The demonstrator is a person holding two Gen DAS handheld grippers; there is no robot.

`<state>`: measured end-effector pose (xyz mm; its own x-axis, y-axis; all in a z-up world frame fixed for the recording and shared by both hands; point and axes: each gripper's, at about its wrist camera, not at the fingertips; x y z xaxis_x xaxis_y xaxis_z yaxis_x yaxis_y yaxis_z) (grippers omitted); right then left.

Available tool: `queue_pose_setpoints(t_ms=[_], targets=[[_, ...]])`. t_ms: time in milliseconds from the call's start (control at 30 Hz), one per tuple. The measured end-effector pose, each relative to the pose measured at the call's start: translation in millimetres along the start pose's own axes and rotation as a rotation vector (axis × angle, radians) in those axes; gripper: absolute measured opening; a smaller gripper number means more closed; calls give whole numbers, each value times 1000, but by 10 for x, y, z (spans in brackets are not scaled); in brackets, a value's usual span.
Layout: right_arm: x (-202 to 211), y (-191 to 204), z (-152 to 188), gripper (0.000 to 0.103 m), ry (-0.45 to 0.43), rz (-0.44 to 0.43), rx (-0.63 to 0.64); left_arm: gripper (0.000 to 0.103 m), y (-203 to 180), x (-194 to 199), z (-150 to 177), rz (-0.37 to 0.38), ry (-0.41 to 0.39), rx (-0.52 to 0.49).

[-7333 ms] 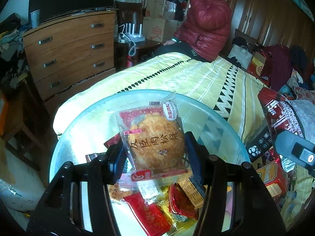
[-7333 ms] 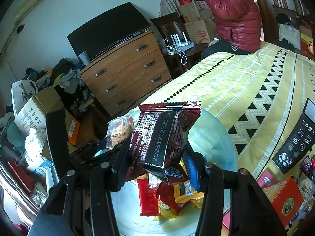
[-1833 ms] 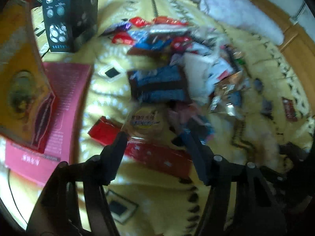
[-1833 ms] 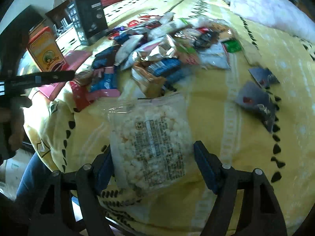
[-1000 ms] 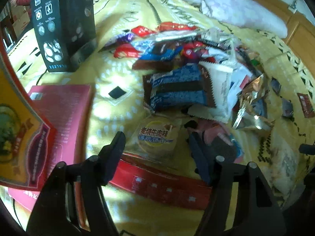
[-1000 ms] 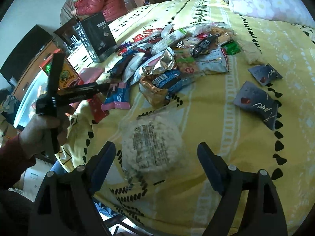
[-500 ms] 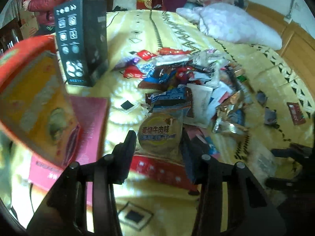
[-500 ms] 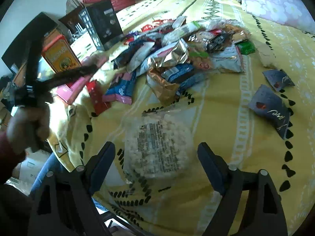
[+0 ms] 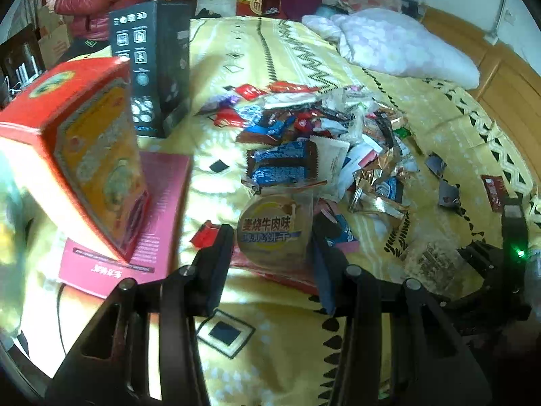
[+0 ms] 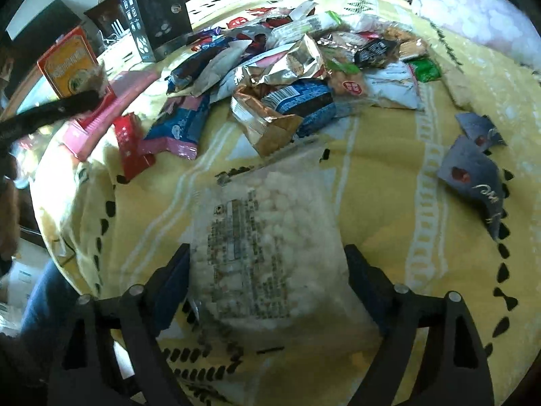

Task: Organize snacks
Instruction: 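Carry the beef pastry pack and white puffed-cake bag over the glass bowl with both tools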

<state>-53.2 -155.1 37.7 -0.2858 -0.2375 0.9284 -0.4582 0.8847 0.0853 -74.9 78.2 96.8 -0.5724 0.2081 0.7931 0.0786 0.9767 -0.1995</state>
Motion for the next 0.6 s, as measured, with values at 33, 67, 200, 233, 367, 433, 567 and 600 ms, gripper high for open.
queue_pose_setpoints(t_ms=[33,67,200,233,367,433,567,600], targets=[[1,20,-10,92,8,7,5,45,24,43,-13,1,-6,7],[16,35,-29,92,13,14,6,45,43,82,-23,3,-13,11],[22,70,-41,96,26,23,0,45,121,229,-79,9,-43,29],[-2,98,-40,96,34,33,7,45,138,244,-92,9,-47,35],[-77,100,5,90,22,68,10,45,173,311,-141,4,-62,53],[-34,56,13,84,1,59,-21,45,171,377,-157,7,-78,51],[170,-39,-17,80,-64,42,-71,45,120,551,-217,21,-126,37],[241,-56,-36,80,-86,40,-84,45,97,593,-231,24,-140,31]])
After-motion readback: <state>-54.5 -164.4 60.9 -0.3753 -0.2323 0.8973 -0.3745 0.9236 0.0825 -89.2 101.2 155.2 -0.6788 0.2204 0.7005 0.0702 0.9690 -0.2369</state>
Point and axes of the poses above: each gripper's, at about its wrist camera, not at the fingertips, and x roughly against the way its jaws point, y to its left, z to its underside, and after that the axes turned 6 degrees about x, right-handed
